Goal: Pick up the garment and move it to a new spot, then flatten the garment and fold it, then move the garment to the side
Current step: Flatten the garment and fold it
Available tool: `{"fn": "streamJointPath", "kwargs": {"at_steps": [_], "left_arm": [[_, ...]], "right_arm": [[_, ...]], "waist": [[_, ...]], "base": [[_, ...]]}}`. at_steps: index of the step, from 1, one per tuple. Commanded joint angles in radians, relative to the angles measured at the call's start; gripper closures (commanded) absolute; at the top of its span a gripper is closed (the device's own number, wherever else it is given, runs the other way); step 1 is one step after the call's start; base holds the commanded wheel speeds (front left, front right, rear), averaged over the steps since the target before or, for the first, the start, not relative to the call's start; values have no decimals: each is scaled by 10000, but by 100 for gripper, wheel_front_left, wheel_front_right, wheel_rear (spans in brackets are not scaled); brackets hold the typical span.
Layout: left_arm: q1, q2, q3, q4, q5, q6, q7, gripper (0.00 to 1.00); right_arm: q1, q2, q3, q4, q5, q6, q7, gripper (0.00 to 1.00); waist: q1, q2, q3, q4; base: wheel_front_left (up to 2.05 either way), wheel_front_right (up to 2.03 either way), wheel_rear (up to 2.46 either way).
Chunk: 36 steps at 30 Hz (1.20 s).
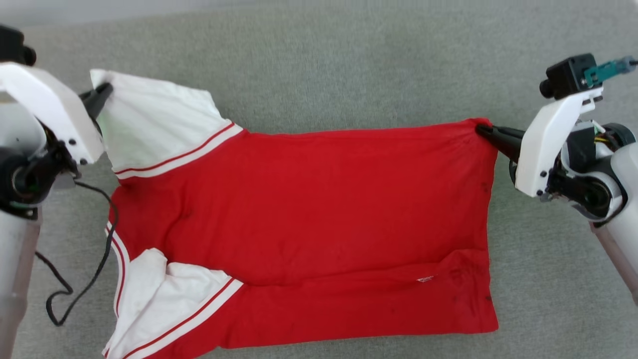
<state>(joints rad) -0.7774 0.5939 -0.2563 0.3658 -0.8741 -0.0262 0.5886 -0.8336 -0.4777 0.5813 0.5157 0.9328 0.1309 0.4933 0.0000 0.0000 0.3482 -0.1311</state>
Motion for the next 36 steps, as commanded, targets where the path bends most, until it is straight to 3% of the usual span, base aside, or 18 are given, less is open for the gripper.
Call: {"fn": "streamJointPath", "kwargs": {"at_steps": [1, 9, 18, 24, 25, 26, 27, 28, 29, 36], "left_arm": [[411, 103, 148, -176, -77, 30, -223, 100], [2911, 223, 953, -964, -582, 158, -1387, 100], [6241, -391, 1462, -2062, -1251, 624, -2258, 100], [7322, -899, 1348, -1969, -1550, 759, -2362, 100], [7444, -1010, 1313, -1891, -1639, 793, -2337, 100], [7551, -1093, 1233, -1806, -1669, 790, -2273, 100], [7589, -1159, 1224, -1713, -1679, 810, -2319, 100], [7608, -1291, 1267, -1618, -1788, 825, -2407, 77], [7648, -1401, 1262, -1531, -1811, 814, -2482, 0], [7631, -1595, 1303, -1403, -1035, 733, -3937, 0]], "right_arm": [[285, -155, -4, -75, -27, -5, -177, 100], [1687, -304, 179, -502, 5, -4, -961, 100], [3489, -213, 255, -712, 52, -5, -1650, 100], [4150, -9, 280, -443, 45, -5, -2148, 100], [4225, 21, 304, -368, -17, -4, -2275, 97], [4345, 103, 308, -291, 60, -5, -2385, 78], [4431, 170, 310, -194, 80, -5, -2514, 75], [4480, 202, 354, -123, -4, -4, -2678, 65], [4551, 272, 372, -74, -10, -4, -2881, 0], [5020, 424, 248, 36, -481, -4, -4299, 0]], "waist": [[0, 0, -533, 29], [0, 0, -1573, 60], [0, 0, -2039, 17], [0, 0, -2015, -4], [0, 0, -1998, -9], [0, 0, -1983, -6], [0, 0, -1965, 1], [0, 0, -1958, 2], [0, 0, -1972, -4], [0, 0, -2378, -75]], "base": [[0, 0, 0], [0, 0, 0], [0, 0, 0], [0, 0, 0], [0, 0, 0], [0, 0, 0], [0, 0, 0], [0, 0, 0], [0, 0, 0], [0, 0, 0]]}}
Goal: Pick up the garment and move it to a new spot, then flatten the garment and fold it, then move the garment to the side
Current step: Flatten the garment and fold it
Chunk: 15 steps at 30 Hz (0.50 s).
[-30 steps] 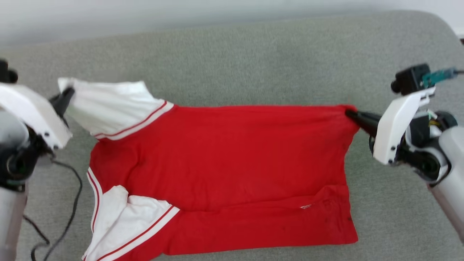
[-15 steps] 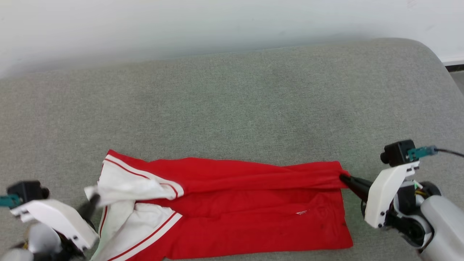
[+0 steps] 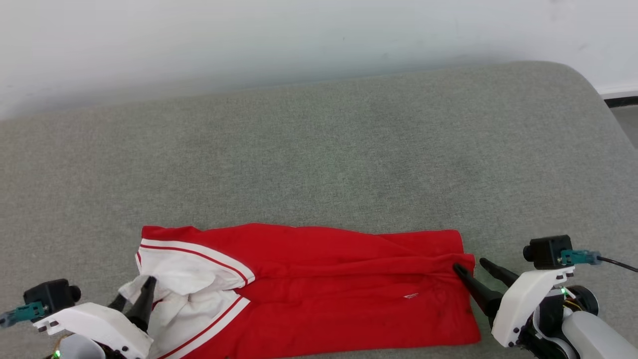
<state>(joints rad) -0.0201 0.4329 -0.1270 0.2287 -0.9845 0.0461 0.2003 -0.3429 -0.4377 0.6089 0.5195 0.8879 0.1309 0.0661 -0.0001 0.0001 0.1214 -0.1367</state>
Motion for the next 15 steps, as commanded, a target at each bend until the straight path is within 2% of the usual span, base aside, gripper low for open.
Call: {"fn": "streamJointPath", "kwargs": {"at_steps": [1, 5, 8, 11, 15], "left_arm": [[23, -3, 50, -119, 251, 73, -397, 0], [-92, -107, -18, -505, 1049, 364, -1446, 0], [-167, -144, -32, -822, 1609, 578, -2171, 0], [-254, -251, -169, -1208, 2249, 832, -2883, 0], [-126, -385, -334, -1612, 2962, 1084, -3799, 0]], "right_arm": [[203, 29, -88, -77, -123, -4, -172, 0], [534, 15, -541, -408, -436, -5, -401, 0], [792, -42, -1018, -646, -668, -4, -136, 0], [1018, -84, -1589, -751, -794, -5, 542, 0], [1161, -49, -2194, -881, -840, -4, 1978, 0]], "waist": [[1, -1, -189, -32], [1, -1, -513, -122], [1, -1, -742, -231], [1, -1, -962, -323], [1, -1, -1203, -374]], "base": [[0, 0, 0], [0, 0, 0], [0, 0, 0], [0, 0, 0], [0, 0, 0]]}}
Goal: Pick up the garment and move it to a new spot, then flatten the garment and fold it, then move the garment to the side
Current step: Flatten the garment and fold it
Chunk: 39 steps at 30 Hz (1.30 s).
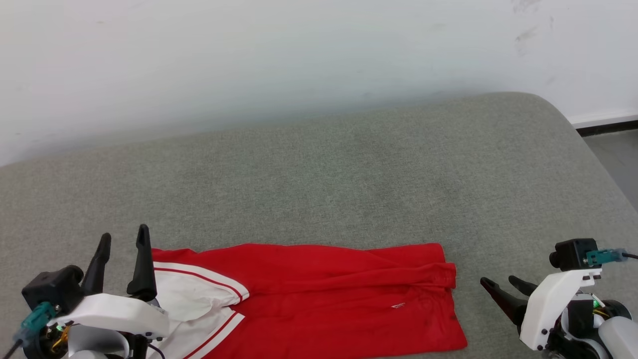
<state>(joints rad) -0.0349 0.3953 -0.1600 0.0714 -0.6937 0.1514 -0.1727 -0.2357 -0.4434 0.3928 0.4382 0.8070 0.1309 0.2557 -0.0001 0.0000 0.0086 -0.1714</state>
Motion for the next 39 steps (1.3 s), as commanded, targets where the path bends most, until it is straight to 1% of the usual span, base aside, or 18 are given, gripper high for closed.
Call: {"fn": "streamJointPath", "kwargs": {"at_steps": [1, 6, 9, 15, 20, 24, 28, 29, 30, 31, 32, 34, 39], "left_arm": [[69, -84, -44, -119, 217, 118, -256, 0], [223, -344, -146, -450, 974, 499, -732, 0], [345, -417, -226, -675, 1387, 600, -843, 0], [262, -573, -374, -1153, 1992, 634, -911, 0], [-24, -724, -405, -1341, 2208, 569, -929, 0], [-207, -788, -409, -1297, 2311, 529, -936, 0], [-325, -818, -361, -1278, 2417, 504, -941, 0], [-337, -826, -342, -1276, 2434, 500, -942, 0], [-344, -836, -340, -1258, 2434, 491, -943, 0], [-349, -844, -329, -1243, 2443, 481, -944, 0], [-360, -847, -313, -1233, 2460, 470, -944, 0], [-376, -851, -292, -1193, 2500, 450, -945, 0], [-181, -852, -208, -1063, 2532, 453, -945, 0]], "right_arm": [[120, 29, -182, -92, -32, -4, 452, 0], [159, 172, -628, -245, -207, -4, 1938, 0], [101, 332, -748, -315, -283, -4, 2499, 0], [-286, 688, -884, -311, -305, -4, 2993, 0], [-660, 850, -890, 71, -214, -4, 3240, 0], [-693, 1008, -657, 557, 28, -4, 3972, 0], [-633, 1150, -451, 630, 158, -4, 4062, 0], [-611, 1196, -419, 665, 246, -4, 4099, 37], [-612, 1218, -367, 662, 285, -4, 4097, 65], [-638, 1236, -313, 634, 325, -2, 4047, 97], [-645, 1276, -256, 625, 397, -1, 4060, 100], [-689, 1258, -149, 519, 455, 10, 4003, 100], [-777, 916, -28, 178, 376, 9, 3629, 100]], "waist": [[1, 0, -108, -18], [1, 0, -105, 234], [1, 0, 4, 451], [1, 0, 450, 938], [1, 0, 949, 1255], [1, 0, 1253, 1416], [1, 0, 1451, 1442], [1, 0, 1488, 1439], [1, 0, 1513, 1434], [1, 0, 1535, 1425], [1, 0, 1548, 1411], [1, 0, 1539, 1386], [1, 0, 1275, 1306]], "base": [[0, 0, 0], [0, 0, 0], [0, 0, 0], [0, 0, 0], [0, 0, 0], [0, 0, 0], [0, 0, 0], [0, 0, 0], [0, 0, 0], [0, 0, 0], [0, 0, 0], [0, 0, 0], [0, 0, 0]]}}
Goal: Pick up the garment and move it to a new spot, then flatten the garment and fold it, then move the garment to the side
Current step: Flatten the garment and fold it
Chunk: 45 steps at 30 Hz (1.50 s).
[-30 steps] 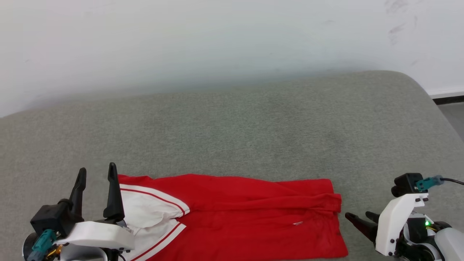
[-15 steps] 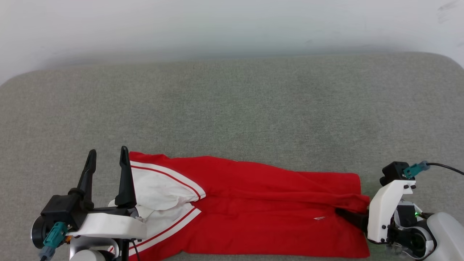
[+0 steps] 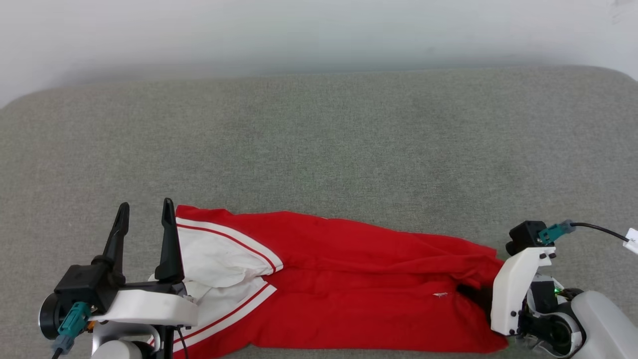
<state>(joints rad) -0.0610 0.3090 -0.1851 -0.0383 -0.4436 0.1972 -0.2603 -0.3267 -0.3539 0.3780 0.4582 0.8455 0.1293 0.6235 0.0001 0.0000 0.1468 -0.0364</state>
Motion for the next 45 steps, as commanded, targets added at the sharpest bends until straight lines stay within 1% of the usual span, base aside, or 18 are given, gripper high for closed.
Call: {"fn": "streamJointPath", "kwargs": {"at_steps": [1, 6, 12, 18, 22, 26, 29, 34, 39, 45], "left_arm": [[145, 20, 70, 54, 32, -8, -68, 0], [408, 61, 177, -20, 105, 59, -59, 0], [617, 89, 217, -196, 178, 169, -58, 0], [752, 139, 245, -269, 131, 227, -37, 0], [792, 139, 276, -270, 92, 292, -33, 0], [859, 118, 281, -259, 71, 323, -34, 0], [887, 110, 249, -236, 46, 325, -27, 0], [907, 107, 179, -232, 32, 289, -18, 0], [886, 135, 119, -252, 4, 267, 29, 0], [769, 140, 76, -236, -34, 258, 42, 0]], "right_arm": [[123, -59, 125, -103, -61, 24, -177, 100], [109, -323, 6, -199, -169, 24, -573, 100], [84, -671, -401, 91, -166, 10, -835, 100], [208, -1052, -1084, 567, -24, 10, -1146, 100], [246, -1114, -1512, 734, 104, 10, -1384, 100], [254, -936, -1577, 599, 318, 10, -1411, 100], [311, -687, -1580, 260, 861, 10, -1259, 100], [439, -148, -1558, -431, 2289, 12, -579, 100], [452, 482, -1617, -1052, 3856, 12, 116, 100], [245, 1170, -1448, -1308, 4890, 12, 673, 100]], "waist": [[-1, 0, -193, -75], [-1, 0, -524, -271], [-1, 0, -704, -473], [-1, 0, -768, -615], [-1, 0, -823, -724], [-1, 0, -908, -803], [-1, 0, -1024, -830], [-1, 0, -1239, -740], [-1, 0, -1330, -456], [-1, 0, -1302, -14]], "base": [[0, 0, 0], [0, 0, 0], [0, 0, 0], [0, 0, 0], [0, 0, 0], [0, 0, 0], [0, 0, 0], [0, 0, 0], [0, 0, 0], [0, 0, 0]]}}
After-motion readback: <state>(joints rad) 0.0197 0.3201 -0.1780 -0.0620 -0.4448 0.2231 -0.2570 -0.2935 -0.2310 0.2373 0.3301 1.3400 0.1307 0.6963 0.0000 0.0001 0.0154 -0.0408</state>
